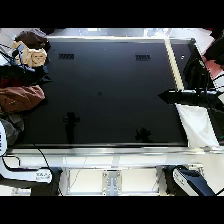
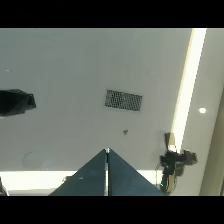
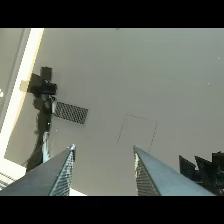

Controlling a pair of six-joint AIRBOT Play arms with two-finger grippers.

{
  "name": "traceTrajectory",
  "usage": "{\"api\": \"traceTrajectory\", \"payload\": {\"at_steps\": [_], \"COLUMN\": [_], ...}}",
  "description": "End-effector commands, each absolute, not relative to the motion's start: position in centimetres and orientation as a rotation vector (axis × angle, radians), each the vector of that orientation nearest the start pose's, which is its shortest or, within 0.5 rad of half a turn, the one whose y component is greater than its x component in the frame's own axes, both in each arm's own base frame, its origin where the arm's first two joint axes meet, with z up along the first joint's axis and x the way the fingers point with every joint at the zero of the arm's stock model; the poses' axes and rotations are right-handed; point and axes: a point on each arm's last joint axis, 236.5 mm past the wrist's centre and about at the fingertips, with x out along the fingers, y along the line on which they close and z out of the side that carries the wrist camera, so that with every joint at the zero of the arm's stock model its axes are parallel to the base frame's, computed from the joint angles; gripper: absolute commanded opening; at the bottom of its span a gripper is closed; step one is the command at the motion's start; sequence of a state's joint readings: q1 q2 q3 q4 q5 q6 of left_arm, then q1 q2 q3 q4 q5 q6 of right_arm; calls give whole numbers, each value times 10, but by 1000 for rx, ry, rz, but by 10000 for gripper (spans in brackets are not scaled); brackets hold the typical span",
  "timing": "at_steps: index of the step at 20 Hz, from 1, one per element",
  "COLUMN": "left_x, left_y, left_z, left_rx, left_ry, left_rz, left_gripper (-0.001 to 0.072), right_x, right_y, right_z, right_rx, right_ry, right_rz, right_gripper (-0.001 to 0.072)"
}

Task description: Fold the shirts.

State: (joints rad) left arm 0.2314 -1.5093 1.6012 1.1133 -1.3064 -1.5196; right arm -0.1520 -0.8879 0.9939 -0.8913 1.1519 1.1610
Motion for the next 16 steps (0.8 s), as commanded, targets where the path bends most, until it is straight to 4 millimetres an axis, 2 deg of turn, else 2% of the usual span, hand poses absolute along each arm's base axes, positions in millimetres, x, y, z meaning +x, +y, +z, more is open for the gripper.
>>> {"api": "traceTrajectory", "payload": {"at_steps": [1, 13, 16], "left_x": [467, 467, 467], "left_y": [7, 7, 7], "left_z": [84, 84, 84], "left_rx": [-460, -460, -460], "left_ry": [1131, 1131, 1131], "left_rz": [-141, -141, -141], "left_gripper": [11, 11, 12], "right_x": [340, 341, 357], "right_y": [85, 85, 77], "right_z": [132, 133, 141], "right_rx": [271, 270, 272], "right_ry": [862, 857, 787], "right_rz": [464, 461, 418], "right_gripper": [402, 402, 402]}}
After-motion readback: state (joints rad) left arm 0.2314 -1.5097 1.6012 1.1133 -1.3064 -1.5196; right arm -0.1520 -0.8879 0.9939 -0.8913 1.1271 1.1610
